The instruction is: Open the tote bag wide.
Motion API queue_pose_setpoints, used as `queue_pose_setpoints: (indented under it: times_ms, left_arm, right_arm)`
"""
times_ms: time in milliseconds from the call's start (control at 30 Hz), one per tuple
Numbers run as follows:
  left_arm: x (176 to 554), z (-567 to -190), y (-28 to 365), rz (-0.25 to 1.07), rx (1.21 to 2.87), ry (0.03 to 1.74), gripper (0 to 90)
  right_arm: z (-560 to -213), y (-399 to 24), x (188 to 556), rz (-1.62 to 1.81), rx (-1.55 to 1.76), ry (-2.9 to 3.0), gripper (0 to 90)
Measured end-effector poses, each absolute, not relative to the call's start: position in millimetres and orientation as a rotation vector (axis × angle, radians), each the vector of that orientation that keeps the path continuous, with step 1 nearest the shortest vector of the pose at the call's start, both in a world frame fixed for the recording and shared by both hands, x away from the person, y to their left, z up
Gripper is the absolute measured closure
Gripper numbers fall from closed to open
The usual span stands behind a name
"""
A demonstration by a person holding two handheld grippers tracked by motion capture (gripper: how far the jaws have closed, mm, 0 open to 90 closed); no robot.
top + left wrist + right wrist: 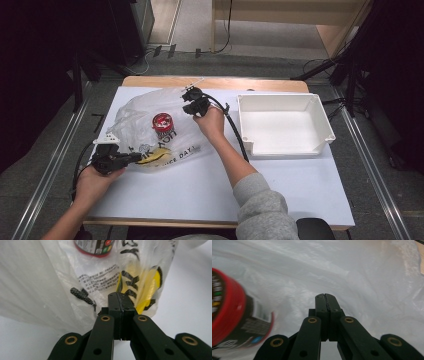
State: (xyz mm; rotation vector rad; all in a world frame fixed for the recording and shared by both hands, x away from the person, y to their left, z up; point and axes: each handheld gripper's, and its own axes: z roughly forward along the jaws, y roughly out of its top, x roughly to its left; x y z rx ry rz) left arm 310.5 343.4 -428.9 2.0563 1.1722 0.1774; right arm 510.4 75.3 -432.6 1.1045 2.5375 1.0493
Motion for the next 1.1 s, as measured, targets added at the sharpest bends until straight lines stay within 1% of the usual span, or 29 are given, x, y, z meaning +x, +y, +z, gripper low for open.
queue_pose_setpoints:
  times_ms: [67,100,133,200,300,533,700,967,1100]
  left_arm:
    - [309,-422,342,0.179,2.057,1.154,90.0]
    - [305,-412,339,0.203,2.055,1.127,90.0]
    - [305,-412,339,0.203,2.055,1.127,90.0]
    - [303,-398,335,0.216,2.054,1.105,90.0]
    - [305,-387,332,0.218,2.06,1.087,90.0]
    - [324,-357,325,0.148,2.064,1.062,90.0]
    - [341,-342,321,0.163,2.076,1.053,90.0]
    - [371,-319,319,0.143,2.089,1.047,90.0]
    - [383,-308,316,0.171,2.111,1.028,90.0]
  right_arm:
    - [-428,76,505,1.056,1.08,2.554,90.0]
    - [-424,75,499,1.073,1.06,2.56,90.0]
    - [-423,74,495,1.086,1.056,2.557,90.0]
    - [-422,72,491,1.092,1.039,2.561,90.0]
    - [-421,71,486,1.085,1.045,2.578,90.0]
    - [-423,67,470,1.098,1.031,2.62,90.0]
    - [-425,65,461,1.099,1.015,2.636,90.0]
    - [-429,63,452,1.119,1.01,2.644,90.0]
    - [-429,63,450,1.121,1.007,2.651,90.0]
